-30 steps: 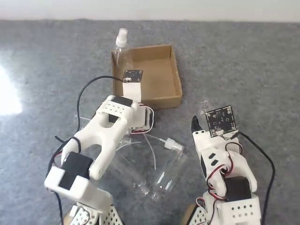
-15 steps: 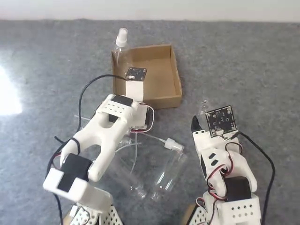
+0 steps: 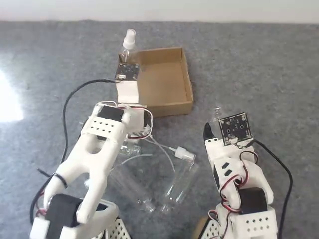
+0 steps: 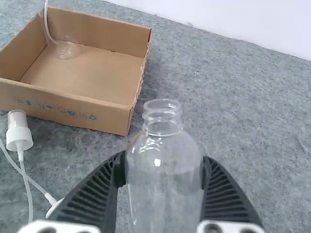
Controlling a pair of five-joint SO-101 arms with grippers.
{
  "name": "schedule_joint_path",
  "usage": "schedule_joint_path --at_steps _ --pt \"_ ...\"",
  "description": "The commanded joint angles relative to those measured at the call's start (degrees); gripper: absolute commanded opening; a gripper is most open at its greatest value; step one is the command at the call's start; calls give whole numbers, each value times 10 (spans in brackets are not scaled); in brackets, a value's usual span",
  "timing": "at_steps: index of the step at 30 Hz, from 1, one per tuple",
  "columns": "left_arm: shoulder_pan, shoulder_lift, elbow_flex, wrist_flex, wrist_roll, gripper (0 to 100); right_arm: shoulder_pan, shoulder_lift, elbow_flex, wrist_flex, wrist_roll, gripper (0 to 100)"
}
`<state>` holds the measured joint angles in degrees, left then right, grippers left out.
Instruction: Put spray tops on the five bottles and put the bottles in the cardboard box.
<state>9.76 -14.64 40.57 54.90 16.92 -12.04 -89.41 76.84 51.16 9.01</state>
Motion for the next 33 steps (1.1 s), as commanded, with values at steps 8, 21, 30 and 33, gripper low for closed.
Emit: schedule_joint_path --at_steps 8,21,30,33 --pt "-7 -32 28 -25 33 235 4 -5 -5 -10 0 109" --pt "-3 -32 82 -122 48 210 4 -5 -5 -9 0 109" --pt "-4 -9 78 -127 48 210 3 -5 -5 -8 0 109" --pt "-4 45 42 -109 48 209 3 -5 -5 -7 0 109"
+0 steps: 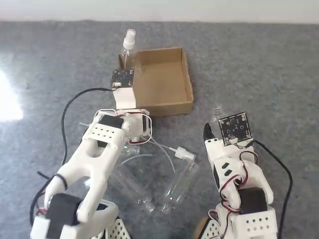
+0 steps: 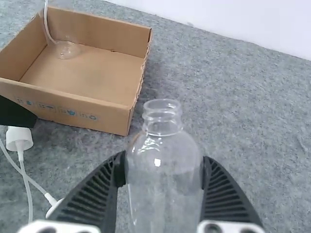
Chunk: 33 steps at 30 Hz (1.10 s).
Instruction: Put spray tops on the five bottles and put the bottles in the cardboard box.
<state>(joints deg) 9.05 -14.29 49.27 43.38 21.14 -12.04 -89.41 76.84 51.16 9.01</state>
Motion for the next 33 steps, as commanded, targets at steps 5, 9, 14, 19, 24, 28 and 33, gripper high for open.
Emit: schedule_joint_path --at_steps 5,9,14,19,24,28,33 --pt "0 113 -127 73 7 209 3 -5 -5 -7 0 109" --pt "-1 148 -147 72 7 208 3 -5 -5 -7 0 109" --pt "1 156 -153 71 4 114 3 -5 -5 -7 0 109" --pt "4 156 -155 73 3 85 3 -5 -5 -7 0 109" --pt "4 155 -155 75 3 86 3 -5 -5 -8 0 109" --pt "4 156 -155 84 3 93 3 -5 -5 -8 0 109" --pt "4 161 -155 109 5 190 3 -7 -5 -7 0 109"
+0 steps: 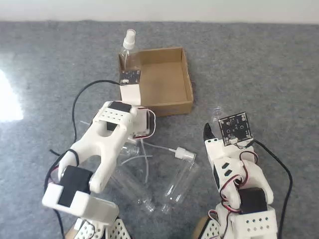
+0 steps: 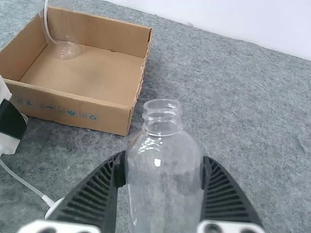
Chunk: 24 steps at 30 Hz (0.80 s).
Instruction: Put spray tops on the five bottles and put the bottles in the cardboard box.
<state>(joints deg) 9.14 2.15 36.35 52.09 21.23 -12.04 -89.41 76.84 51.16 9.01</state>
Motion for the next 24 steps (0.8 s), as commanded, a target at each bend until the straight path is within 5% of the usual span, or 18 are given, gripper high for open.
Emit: schedule_joint_path --at_steps 1,24 --pt "4 -4 -25 24 5 202 3 -7 -5 -7 0 109" --pt "4 40 -53 36 2 121 3 -7 -5 -7 0 109"
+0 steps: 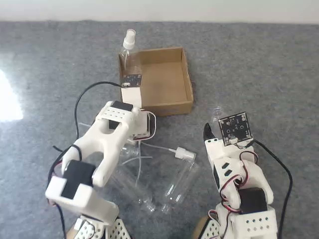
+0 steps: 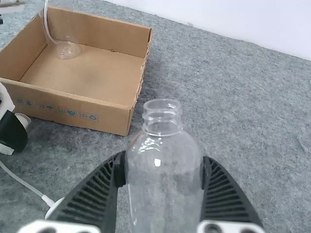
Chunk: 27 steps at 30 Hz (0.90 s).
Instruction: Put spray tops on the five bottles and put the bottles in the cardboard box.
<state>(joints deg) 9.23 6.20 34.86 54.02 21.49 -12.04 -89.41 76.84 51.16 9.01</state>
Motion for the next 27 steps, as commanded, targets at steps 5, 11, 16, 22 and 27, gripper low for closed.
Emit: schedule_joint_path --at_steps 5,11,16,22,27 --pt "4 -2 -40 18 -9 21 3 -7 -5 -7 0 109" --pt "20 -4 -52 37 -31 12 3 -8 -5 -7 0 109" --pt "22 -58 -31 37 -33 12 3 -8 -5 -7 0 108" --pt "18 -153 37 -9 -33 12 3 -8 -5 -8 0 107" --pt "18 -238 86 -31 -33 12 2 -7 -5 -9 0 105"
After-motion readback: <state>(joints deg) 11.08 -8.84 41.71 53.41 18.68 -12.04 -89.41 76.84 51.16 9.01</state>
